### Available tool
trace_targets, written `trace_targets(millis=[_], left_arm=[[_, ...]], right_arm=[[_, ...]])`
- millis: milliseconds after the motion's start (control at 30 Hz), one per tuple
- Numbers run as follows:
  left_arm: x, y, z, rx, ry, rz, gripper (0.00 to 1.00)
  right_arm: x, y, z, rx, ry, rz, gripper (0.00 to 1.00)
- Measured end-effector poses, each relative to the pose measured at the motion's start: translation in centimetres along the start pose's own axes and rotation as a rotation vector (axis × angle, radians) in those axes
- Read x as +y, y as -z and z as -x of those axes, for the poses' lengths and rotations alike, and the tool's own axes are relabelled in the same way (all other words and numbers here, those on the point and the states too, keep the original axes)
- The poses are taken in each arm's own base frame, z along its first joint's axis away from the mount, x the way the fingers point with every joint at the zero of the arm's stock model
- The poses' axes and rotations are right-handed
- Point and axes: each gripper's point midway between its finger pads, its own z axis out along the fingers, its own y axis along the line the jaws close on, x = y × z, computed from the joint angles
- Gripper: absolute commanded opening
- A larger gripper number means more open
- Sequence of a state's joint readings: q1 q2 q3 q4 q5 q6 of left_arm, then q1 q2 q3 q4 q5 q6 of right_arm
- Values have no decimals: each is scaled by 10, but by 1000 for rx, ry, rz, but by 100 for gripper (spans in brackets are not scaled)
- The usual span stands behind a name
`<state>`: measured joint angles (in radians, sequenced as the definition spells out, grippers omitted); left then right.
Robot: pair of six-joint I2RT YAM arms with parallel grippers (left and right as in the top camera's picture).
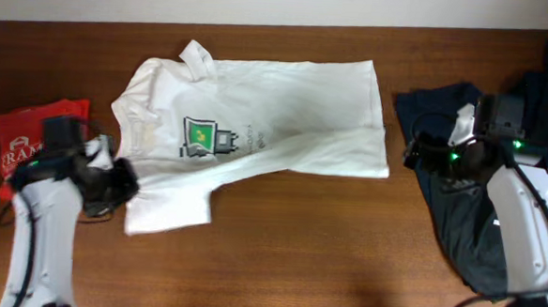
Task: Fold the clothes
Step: 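Grasp the T-shirt's left and right hem corners with both grippers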
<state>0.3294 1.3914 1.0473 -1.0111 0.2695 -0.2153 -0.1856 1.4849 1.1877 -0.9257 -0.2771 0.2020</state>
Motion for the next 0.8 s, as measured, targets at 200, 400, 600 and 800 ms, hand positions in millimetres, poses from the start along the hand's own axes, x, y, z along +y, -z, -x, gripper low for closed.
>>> trace_targets(millis=[200,400,600,800], left_arm=[[2,4,3,-10,22,-37,0],[1,4,4,-12,21,-44,0],[1,4,6,-23,17,-46,0],[0,4,9,-34,14,-48,0]], right_arm=[[44,-65,-13,133,89,101,90],[41,-122,-4,152,25,116,73],[46,-135,16,81,12,145,72],[43,-150,17,84,-12,144,59]])
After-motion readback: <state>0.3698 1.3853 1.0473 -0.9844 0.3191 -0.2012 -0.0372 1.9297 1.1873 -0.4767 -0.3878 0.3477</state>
